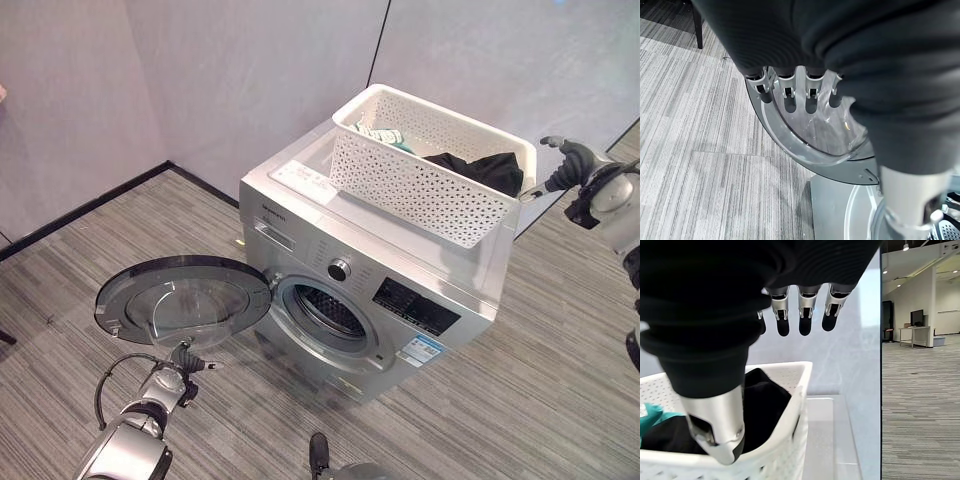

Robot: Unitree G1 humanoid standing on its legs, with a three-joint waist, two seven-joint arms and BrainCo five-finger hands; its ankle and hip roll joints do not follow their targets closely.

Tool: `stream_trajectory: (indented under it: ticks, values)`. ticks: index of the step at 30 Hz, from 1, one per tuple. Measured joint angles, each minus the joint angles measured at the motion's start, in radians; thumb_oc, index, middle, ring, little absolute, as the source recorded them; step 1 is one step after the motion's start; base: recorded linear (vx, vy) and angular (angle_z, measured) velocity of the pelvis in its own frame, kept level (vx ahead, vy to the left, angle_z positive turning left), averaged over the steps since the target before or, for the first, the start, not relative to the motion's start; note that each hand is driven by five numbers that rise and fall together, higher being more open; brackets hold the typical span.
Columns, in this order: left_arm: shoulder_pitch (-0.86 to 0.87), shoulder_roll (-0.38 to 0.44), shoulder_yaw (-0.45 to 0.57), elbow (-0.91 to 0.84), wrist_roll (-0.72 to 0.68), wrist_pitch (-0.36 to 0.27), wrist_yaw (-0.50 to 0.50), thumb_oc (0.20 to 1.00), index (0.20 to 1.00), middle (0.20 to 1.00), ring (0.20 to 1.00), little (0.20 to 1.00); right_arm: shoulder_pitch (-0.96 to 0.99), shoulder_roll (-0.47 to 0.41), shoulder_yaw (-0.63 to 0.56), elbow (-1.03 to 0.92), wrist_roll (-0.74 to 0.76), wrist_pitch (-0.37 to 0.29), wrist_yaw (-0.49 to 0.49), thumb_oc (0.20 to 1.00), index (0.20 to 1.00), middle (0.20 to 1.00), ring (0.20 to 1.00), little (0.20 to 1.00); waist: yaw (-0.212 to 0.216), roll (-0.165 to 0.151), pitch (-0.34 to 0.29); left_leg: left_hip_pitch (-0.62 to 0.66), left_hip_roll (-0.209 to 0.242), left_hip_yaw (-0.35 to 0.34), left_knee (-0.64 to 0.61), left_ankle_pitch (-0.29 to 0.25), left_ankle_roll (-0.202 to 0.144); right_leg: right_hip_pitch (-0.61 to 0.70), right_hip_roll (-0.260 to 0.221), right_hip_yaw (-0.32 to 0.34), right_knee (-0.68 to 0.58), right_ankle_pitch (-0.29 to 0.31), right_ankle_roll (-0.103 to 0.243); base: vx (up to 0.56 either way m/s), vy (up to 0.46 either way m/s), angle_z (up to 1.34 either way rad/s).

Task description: Grab the laundry basket,head to the washer,open it,put in the laundry and shut it.

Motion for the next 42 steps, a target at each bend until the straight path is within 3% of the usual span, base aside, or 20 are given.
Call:
stream_trajectory:
  ticks: [8,14,33,35,36,37,39,42]
  values:
    - [-0.024,0.004,-0.001,0.001,-0.003,-0.001,0.001,1.0,1.0,1.0,1.0,1.0,-0.049,0.022,-0.001,0.108,0.002,-0.003,-0.033,1.0,1.0,1.0,1.0,1.0,0.004,0.003,0.001,-0.066,0.04,-0.037,0.0,0.02,-0.029,-0.05,0.033,-0.036,0.0,0.0,-0.021,0.03,-0.078,0.1]
    - [-0.043,0.0,-0.01,-0.003,-0.034,-0.004,0.003,1.0,1.0,1.0,1.0,1.0,-0.064,0.094,0.008,0.127,0.003,-0.005,-0.04,1.0,1.0,1.0,1.0,1.0,0.005,0.007,0.004,-0.089,0.057,-0.048,0.0,0.032,-0.047,-0.066,0.048,-0.049,0.001,0.006,-0.043,0.05,-0.043,0.04]
    - [-0.041,-0.006,-0.012,-0.015,-0.049,-0.016,0.008,1.0,1.0,1.0,1.0,1.0,-0.07,0.18,0.079,0.11,0.031,-0.018,-0.035,1.0,1.0,1.0,1.0,1.0,0.031,0.016,0.007,-0.128,0.094,-0.081,0.0,0.048,-0.071,-0.09,0.081,-0.076,0.001,0.001,-0.067,0.03,-0.039,0.03]
    - [-0.04,-0.003,-0.042,-0.04,-0.07,-0.02,0.008,1.0,1.0,1.0,1.0,1.0,-0.072,0.177,0.072,0.153,0.029,-0.024,-0.017,0.896,0.896,0.896,0.896,0.896,0.041,0.018,0.008,-0.147,0.095,-0.091,0.0,0.055,-0.073,-0.105,0.081,-0.086,0.001,0.0,-0.07,-0.01,-0.044,0.11]
    - [-0.038,-0.003,-0.051,-0.046,-0.071,-0.02,0.006,1.0,1.0,1.0,1.0,1.0,-0.073,0.174,0.074,0.164,0.027,-0.022,0.001,0.655,0.655,0.655,0.655,0.655,0.043,0.019,0.009,-0.153,0.095,-0.099,0.0,0.058,-0.072,-0.108,0.081,-0.092,0.001,0.0,-0.071,-0.02,-0.035,0.16]
    - [-0.032,-0.003,-0.052,-0.055,-0.071,-0.022,0.006,1.0,1.0,1.0,1.0,1.0,-0.074,0.172,0.074,0.17,0.025,-0.022,0.01,0.551,0.551,0.551,0.551,0.551,0.044,0.019,0.008,-0.157,0.096,-0.103,0.0,0.061,-0.073,-0.109,0.082,-0.095,0.001,0.0,-0.071,-0.01,-0.034,0.14]
    - [-0.028,-0.004,-0.089,-0.083,-0.07,-0.022,-0.003,1.0,1.0,1.0,1.0,1.0,-0.075,0.142,0.104,0.18,-0.004,-0.021,0.058,0.203,0.203,0.203,0.203,0.203,0.064,0.021,0.007,-0.17,0.098,-0.105,0.0,0.065,-0.074,-0.121,0.082,-0.098,0.005,-0.003,-0.072,0.0,-0.027,0.08]
    - [-0.001,-0.004,-0.089,-0.112,-0.07,-0.022,-0.008,1.0,1.0,1.0,1.0,1.0,-0.065,0.116,0.108,0.179,-0.029,-0.022,0.099,0.2,0.2,0.2,0.2,0.2,0.079,0.028,0.012,-0.171,0.1,-0.112,0.0,0.064,-0.071,-0.125,0.082,-0.104,0.023,-0.013,-0.079,0.0,-0.023,0.06]
